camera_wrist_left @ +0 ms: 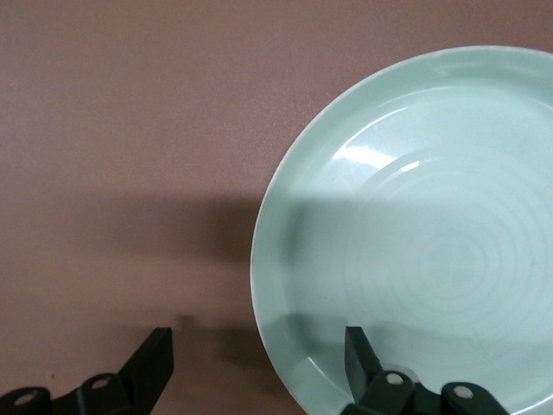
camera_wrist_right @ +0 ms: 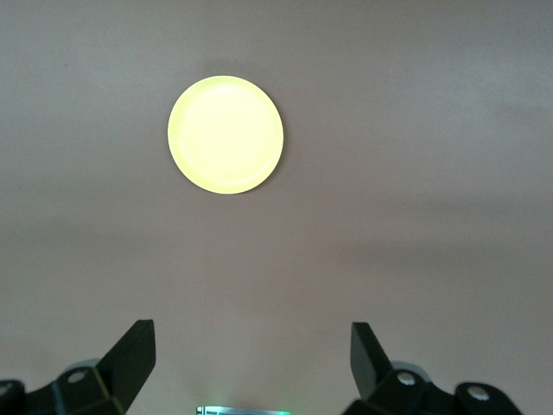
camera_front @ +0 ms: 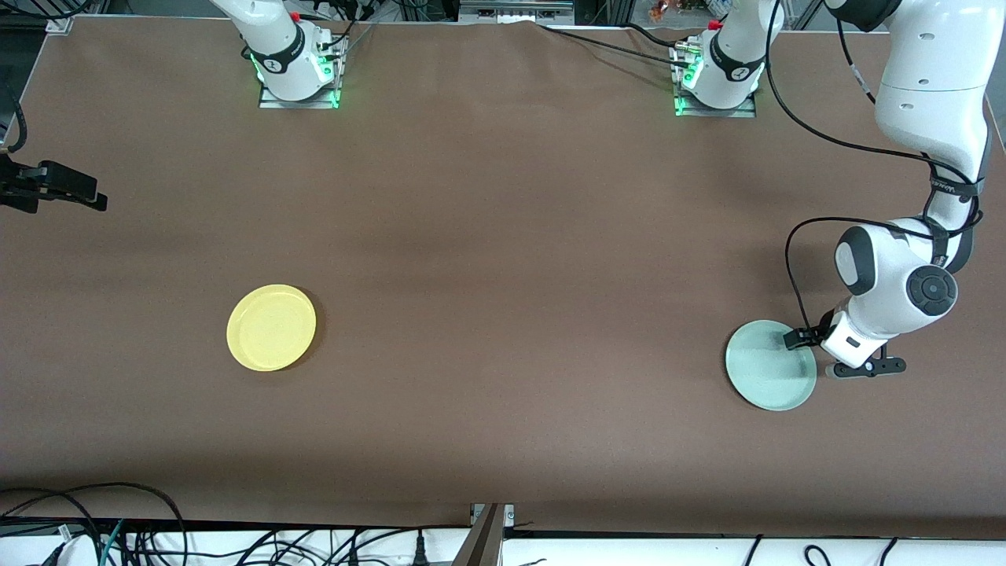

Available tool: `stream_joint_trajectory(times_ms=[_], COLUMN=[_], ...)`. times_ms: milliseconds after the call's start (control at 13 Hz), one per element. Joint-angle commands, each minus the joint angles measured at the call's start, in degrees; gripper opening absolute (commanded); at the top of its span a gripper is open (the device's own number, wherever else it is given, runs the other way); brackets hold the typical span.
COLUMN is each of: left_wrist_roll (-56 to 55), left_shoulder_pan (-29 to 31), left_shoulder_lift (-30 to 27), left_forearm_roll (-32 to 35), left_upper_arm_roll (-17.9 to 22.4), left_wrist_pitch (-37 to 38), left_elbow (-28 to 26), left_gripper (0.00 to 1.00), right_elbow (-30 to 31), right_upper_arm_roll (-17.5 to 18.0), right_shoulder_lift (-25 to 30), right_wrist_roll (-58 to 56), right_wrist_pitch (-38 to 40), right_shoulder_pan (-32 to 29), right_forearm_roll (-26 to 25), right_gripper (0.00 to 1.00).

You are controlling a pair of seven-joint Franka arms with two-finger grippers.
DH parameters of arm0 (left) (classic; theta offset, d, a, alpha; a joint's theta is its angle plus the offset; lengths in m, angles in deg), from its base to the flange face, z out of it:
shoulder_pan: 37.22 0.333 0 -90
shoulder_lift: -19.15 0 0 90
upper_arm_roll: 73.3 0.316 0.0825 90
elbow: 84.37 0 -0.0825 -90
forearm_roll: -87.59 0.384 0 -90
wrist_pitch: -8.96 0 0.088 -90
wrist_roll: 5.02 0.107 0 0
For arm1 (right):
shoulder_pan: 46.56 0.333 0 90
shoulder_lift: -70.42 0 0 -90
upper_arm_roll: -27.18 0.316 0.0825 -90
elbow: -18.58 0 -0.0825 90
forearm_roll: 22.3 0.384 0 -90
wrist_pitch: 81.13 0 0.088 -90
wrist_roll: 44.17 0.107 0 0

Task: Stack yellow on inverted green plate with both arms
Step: 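Lower the left gripper onto the rim of the green plate, then close the left gripper on the green plate rim and tilt it up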

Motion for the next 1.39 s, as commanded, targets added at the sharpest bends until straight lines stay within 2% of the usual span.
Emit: stream_joint_trajectory(times_ms=[0, 77, 154, 232, 309, 386, 1081, 1158, 1312], left_wrist_roll=[1.9, 2.0, 3.3, 5.1, 5.9, 6.1, 6.2, 6.2, 6.2], left_shoulder_pan=[-0.1, -0.1, -0.3, -0.1, 0.0, 0.0, 0.1, 0.3, 0.6], left_shoulder_lift=[1.2, 1.2, 1.4, 1.9, 2.3, 2.5, 2.7, 2.6, 2.4], left_forearm_roll=[-1.4, -1.3, -1.2, -1.1, -1.2, -1.2, -0.9, -0.9, -0.9], left_upper_arm_roll=[0.0, 0.0, 0.0, 0.0, 0.0, 0.0, 0.0, 0.0, 0.1], left_wrist_pitch=[1.0, 1.2, 1.2, 1.2, 1.2, 1.2, 1.2, 1.4, 3.6], left_elbow=[2.6, 2.9, 3.5, 3.9, 4.4, 4.5, 5.2, 5.2, 5.7], left_gripper=[0.76, 0.68, 0.47, 0.32, 0.21, 0.17, 0.18, 0.21, 0.39], right_elbow=[-1.6, -1.6, -1.5, -1.5, -1.6, -1.6, -1.5, -1.6, -1.6], right_upper_arm_roll=[-0.1, -0.1, -0.1, -0.1, -0.1, -0.1, -0.1, -0.1, -0.1], right_shoulder_lift=[-0.7, -0.7, -0.7, -0.7, -0.7, -0.7, -0.7, -0.7, -0.7], right_wrist_roll=[-0.6, -0.6, -0.6, -0.6, -0.6, -0.6, -0.6, -0.6, -0.6], right_wrist_pitch=[0.5, 0.5, 0.5, 0.5, 0.5, 0.5, 0.5, 0.5, 0.5], right_shoulder_pan=[0.0, 0.0, 0.0, 0.0, 0.0, 0.0, 0.0, 0.0, 0.0], right_forearm_roll=[0.3, 0.3, 0.3, 0.3, 0.3, 0.4, 0.3, 0.4, 0.4], right_gripper=[1.00, 1.00, 1.00, 1.00, 1.00, 1.00, 1.00, 1.00, 1.00])
